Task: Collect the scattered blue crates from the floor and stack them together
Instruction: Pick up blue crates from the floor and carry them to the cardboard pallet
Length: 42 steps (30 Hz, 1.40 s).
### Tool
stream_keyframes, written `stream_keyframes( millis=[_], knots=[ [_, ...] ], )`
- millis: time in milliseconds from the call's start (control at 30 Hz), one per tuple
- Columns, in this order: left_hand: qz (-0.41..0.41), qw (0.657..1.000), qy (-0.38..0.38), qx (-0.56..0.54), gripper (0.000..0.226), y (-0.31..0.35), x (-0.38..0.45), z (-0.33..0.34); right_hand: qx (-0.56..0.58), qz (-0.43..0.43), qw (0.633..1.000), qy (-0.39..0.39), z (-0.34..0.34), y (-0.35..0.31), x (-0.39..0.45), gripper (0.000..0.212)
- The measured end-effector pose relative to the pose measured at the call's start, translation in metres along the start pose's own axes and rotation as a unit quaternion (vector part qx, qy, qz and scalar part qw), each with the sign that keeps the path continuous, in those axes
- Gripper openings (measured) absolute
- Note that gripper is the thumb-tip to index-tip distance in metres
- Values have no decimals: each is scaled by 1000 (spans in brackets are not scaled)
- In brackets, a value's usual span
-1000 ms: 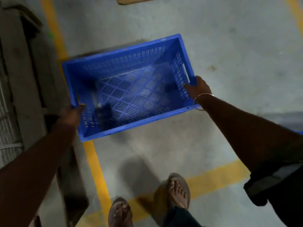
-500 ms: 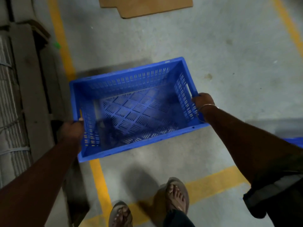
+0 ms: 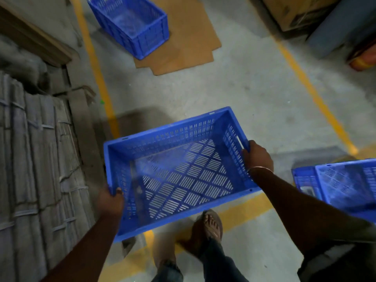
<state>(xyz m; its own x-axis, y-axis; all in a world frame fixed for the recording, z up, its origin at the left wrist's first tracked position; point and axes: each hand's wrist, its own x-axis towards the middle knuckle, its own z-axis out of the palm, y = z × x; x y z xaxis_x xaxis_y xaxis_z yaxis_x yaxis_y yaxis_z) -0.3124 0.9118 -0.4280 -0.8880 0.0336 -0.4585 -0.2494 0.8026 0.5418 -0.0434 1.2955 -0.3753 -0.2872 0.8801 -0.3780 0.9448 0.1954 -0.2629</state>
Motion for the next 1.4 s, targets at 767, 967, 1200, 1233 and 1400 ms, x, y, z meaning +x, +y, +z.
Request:
stream_keyframes(
  millis=[767,967,1200,1233,1400],
  knots=[
    [302,901,-6,312,61,84,-280,-307,-189,-235,953,23,-226,36,-290,76],
    [311,895,18,318,74,45,-351,-325,-173,-246,954,-9,-237,75,-331,72],
    [314,892,22,325,87,-34,-408,-350,-166,-319,933,18,-238,91,-394,66],
    [309,894,22,324,87,-46,-416,-356,-163,-325,931,17,-238,91,-405,67],
    [280,907,35,314,88,-110,-453,-393,-136,-342,930,14,-223,91,-466,71]
  ],
)
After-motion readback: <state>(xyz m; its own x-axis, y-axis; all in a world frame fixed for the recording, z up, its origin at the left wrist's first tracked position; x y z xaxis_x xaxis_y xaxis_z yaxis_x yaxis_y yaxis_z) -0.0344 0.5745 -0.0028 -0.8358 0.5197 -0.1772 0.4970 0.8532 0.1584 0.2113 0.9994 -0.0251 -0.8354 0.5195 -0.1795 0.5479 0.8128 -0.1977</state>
